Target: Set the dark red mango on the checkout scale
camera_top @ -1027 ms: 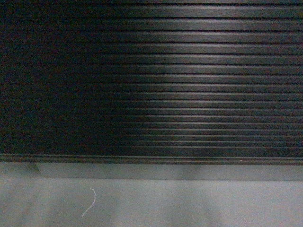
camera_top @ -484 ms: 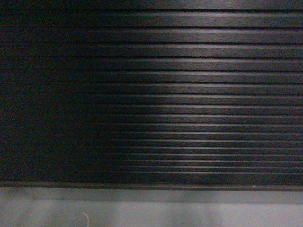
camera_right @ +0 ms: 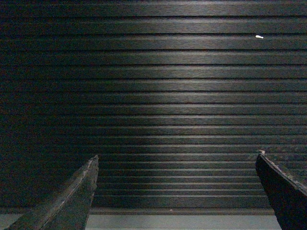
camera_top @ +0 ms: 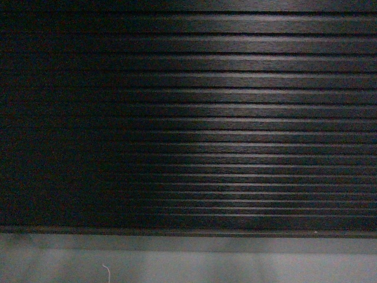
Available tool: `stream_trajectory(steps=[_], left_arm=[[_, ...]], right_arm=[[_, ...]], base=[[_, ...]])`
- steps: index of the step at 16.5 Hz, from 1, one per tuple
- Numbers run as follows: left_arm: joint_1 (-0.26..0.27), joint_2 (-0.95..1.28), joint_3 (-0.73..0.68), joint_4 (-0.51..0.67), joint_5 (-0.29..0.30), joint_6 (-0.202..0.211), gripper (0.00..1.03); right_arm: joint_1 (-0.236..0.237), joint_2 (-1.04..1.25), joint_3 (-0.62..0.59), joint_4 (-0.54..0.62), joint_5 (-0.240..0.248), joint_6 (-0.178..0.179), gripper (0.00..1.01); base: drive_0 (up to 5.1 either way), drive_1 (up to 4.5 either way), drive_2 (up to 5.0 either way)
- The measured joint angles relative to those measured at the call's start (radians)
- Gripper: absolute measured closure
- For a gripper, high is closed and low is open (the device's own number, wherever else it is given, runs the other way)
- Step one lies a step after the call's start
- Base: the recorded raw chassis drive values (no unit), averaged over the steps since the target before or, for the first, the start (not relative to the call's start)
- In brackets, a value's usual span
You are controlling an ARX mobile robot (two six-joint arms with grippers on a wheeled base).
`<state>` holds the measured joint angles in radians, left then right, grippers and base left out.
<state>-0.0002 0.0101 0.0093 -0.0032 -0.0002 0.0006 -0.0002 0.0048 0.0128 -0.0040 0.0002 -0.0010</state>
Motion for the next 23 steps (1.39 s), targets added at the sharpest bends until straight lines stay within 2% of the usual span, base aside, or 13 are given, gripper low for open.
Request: stream_trajectory(steps=[23], left_arm=[[0.0,0.0,0.0,0.0,0.0,0.0,0.05]], right_arm=[[0.0,0.0,0.0,0.0,-0.001,0.0,0.03]], base=[[0.0,0.0,0.0]])
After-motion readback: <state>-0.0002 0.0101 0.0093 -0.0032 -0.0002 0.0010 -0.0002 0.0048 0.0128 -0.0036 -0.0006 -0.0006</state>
